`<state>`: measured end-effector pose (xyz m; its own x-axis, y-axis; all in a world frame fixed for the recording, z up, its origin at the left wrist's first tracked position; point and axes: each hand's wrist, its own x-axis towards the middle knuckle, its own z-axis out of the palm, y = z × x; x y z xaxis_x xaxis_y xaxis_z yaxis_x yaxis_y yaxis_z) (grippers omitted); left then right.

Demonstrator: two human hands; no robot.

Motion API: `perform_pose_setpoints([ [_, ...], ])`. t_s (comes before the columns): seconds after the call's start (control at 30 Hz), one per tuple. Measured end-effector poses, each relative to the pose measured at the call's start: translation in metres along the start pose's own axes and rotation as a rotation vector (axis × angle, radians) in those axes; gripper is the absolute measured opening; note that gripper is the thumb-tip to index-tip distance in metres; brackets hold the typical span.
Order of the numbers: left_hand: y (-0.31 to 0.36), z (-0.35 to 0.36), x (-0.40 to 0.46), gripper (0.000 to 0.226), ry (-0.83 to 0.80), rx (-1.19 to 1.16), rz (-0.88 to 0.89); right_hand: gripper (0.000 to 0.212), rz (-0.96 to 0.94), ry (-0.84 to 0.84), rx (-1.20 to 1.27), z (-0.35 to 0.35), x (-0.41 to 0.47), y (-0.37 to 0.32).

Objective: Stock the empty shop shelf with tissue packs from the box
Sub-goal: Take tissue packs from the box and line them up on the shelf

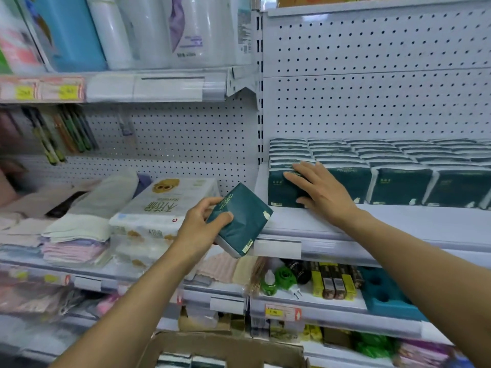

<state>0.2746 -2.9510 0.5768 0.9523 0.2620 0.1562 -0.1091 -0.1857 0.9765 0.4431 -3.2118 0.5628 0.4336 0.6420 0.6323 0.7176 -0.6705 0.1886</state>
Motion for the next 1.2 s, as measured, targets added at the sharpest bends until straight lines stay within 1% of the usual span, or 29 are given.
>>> perform_pose_setpoints([
  [0.1,0.003,0.0,0.004,0.025,-0.026,-0.009,-0.002,0.071,0.01,0.004,-0.018,0.0,0.002,0.0],
  [0.17,0.005,0.0,0.006,0.025,-0.045,-0.015,0.007,0.06,0.031,0.011,-0.046,-0.007,0.003,-0.005],
  [0.2,0.007,0.0,0.007,0.025,-0.06,-0.014,0.017,0.054,0.065,0.04,-0.013,-0.014,0.005,-0.01],
  [0.23,0.008,0.001,0.008,0.026,-0.077,-0.008,0.035,0.05,0.128,0.069,0.093,-0.024,0.007,-0.018],
  [0.27,0.011,0.004,0.008,0.026,-0.098,-0.001,0.058,0.05,0.203,0.075,0.264,-0.036,0.008,-0.029],
  [0.3,0.013,0.007,0.01,0.026,-0.12,0.006,0.082,0.054,0.261,0.048,0.461,-0.049,0.008,-0.041],
  [0.33,0.017,0.013,0.011,0.026,-0.15,0.015,0.11,0.061,0.287,-0.01,0.665,-0.061,0.007,-0.053],
  [0.37,0.02,0.02,0.012,0.026,-0.183,0.025,0.141,0.069,0.29,-0.069,0.816,-0.069,0.005,-0.061],
  [0.4,0.023,0.028,0.014,0.026,-0.213,0.039,0.173,0.076,0.264,-0.121,0.876,-0.074,0.002,-0.065],
  [0.43,0.025,0.036,0.016,0.026,-0.236,0.056,0.212,0.077,0.236,-0.166,0.887,-0.077,-0.003,-0.064],
  [0.5,0.03,0.054,0.02,0.027,-0.269,0.12,0.301,0.064,0.213,-0.155,0.803,-0.08,-0.013,-0.053],
  [0.57,0.032,0.072,0.022,0.026,-0.277,0.192,0.367,0.049,0.271,-0.083,0.751,-0.083,-0.026,-0.035],
  [0.6,0.032,0.081,0.023,0.025,-0.258,0.208,0.383,0.045,0.309,-0.041,0.727,-0.084,-0.033,-0.025],
  [0.67,0.03,0.095,0.028,0.026,-0.162,0.193,0.392,0.038,0.379,0.035,0.651,-0.086,-0.048,-0.005],
  [0.7,0.027,0.1,0.032,0.032,-0.096,0.205,0.401,0.035,0.424,0.061,0.615,-0.087,-0.054,0.005],
  [0.77,0.021,0.107,0.043,0.057,0.014,0.294,0.397,0.031,0.5,0.077,0.55,-0.084,-0.068,0.026],
  [0.8,0.017,0.109,0.049,0.071,0.041,0.342,0.368,0.031,0.528,0.067,0.525,-0.083,-0.073,0.034],
  [0.9,0.008,0.115,0.067,0.1,0.024,0.415,0.229,0.033,0.592,0.054,0.47,-0.075,-0.083,0.047],
  [0.97,0.003,0.12,0.075,0.109,-0.013,0.42,0.189,0.036,0.586,0.082,0.381,-0.068,-0.084,0.049],
  [1.03,-0.002,0.126,0.08,0.112,-0.04,0.408,0.182,0.044,0.511,0.101,0.23,-0.061,-0.082,0.049],
  [1.07,-0.003,0.13,0.082,0.113,-0.046,0.4,0.184,0.052,0.463,0.086,0.156,-0.059,-0.08,0.049],
  [1.13,-0.005,0.136,0.085,0.113,-0.042,0.393,0.2,0.071,0.368,0.021,0.019,-0.054,-0.076,0.051],
  [1.2,-0.007,0.141,0.087,0.11,-0.022,0.397,0.221,0.081,0.315,-0.026,-0.047,-0.05,-0.07,0.051],
])
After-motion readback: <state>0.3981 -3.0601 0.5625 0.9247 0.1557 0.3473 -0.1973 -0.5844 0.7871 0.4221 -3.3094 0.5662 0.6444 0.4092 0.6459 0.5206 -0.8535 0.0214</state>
